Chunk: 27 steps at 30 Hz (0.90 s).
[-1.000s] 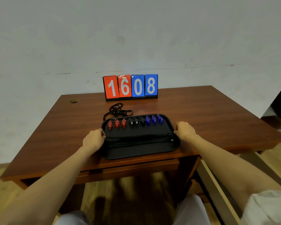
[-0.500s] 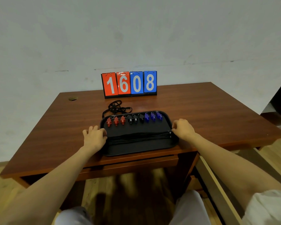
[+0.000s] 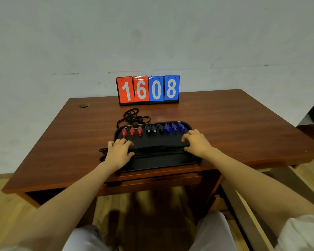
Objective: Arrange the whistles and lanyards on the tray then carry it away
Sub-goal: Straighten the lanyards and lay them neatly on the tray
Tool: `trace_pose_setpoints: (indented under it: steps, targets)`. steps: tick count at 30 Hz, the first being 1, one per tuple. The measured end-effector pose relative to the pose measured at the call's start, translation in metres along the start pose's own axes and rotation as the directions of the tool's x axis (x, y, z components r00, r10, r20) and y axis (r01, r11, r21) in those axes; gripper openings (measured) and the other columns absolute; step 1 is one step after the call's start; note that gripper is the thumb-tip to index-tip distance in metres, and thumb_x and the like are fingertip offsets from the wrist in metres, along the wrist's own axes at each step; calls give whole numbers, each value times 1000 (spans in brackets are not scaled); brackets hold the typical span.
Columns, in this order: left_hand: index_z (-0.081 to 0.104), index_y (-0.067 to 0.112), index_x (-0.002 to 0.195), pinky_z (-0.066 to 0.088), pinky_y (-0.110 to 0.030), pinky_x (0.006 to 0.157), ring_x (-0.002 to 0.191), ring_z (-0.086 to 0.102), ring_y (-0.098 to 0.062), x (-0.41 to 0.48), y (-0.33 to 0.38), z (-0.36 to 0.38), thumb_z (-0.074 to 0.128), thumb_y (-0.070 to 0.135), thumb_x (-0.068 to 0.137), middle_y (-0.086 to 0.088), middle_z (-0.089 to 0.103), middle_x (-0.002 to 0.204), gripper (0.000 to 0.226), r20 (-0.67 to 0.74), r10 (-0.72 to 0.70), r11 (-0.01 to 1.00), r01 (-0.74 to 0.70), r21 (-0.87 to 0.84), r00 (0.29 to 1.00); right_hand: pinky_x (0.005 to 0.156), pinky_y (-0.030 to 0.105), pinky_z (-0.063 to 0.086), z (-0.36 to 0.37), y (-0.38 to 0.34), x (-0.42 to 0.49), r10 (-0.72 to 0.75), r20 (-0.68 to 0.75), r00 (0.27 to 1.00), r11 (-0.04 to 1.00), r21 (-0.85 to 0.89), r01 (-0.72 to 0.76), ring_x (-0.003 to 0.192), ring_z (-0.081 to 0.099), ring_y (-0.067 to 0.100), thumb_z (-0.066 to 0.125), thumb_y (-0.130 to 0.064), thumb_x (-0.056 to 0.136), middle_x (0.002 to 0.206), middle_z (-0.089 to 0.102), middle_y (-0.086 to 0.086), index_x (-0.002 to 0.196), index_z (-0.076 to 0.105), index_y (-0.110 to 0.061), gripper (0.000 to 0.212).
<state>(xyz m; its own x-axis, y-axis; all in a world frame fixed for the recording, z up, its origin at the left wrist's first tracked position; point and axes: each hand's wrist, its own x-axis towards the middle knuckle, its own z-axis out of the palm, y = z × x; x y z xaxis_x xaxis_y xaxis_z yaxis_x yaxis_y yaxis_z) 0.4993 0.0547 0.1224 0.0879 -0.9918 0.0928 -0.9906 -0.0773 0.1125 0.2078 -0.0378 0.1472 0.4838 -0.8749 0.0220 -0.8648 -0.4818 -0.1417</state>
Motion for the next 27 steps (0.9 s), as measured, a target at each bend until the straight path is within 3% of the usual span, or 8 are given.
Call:
trace_pose_setpoints:
  steps: [10, 22, 27]
  targets:
    - [56, 19, 123, 35, -41, 98, 120, 46, -27, 68, -5, -30, 53, 29, 92, -5, 54, 125, 32, -119, -12, 996, 1, -90, 993, 98, 39, 42, -15, -66, 83, -129, -40, 991, 977, 168, 134, 119, 43, 27, 60, -23, 90, 123, 53, 9, 122, 55, -13, 34]
    - [58, 14, 118, 44, -44, 96, 113, 52, -33, 163, -78, -10, 52, 19, 92, -12, 52, 118, 28, 102, -241, 924, 261, -279, 965, 100, 35, 41, 6, -103, 229, -91, 97, 991, 948, 313, 57, 125, 41, 24, 55, -20, 93, 130, 49, 7, 130, 53, -19, 36]
    - [60, 15, 115, 46, -40, 96, 110, 55, -28, 194, -83, 3, 54, 29, 93, -10, 56, 118, 27, 106, -283, 835, 299, -462, 953, 102, 39, 42, 30, -107, 260, -77, 170, 982, 937, 349, 13, 126, 40, 25, 59, -27, 91, 131, 48, 8, 129, 52, -22, 39]
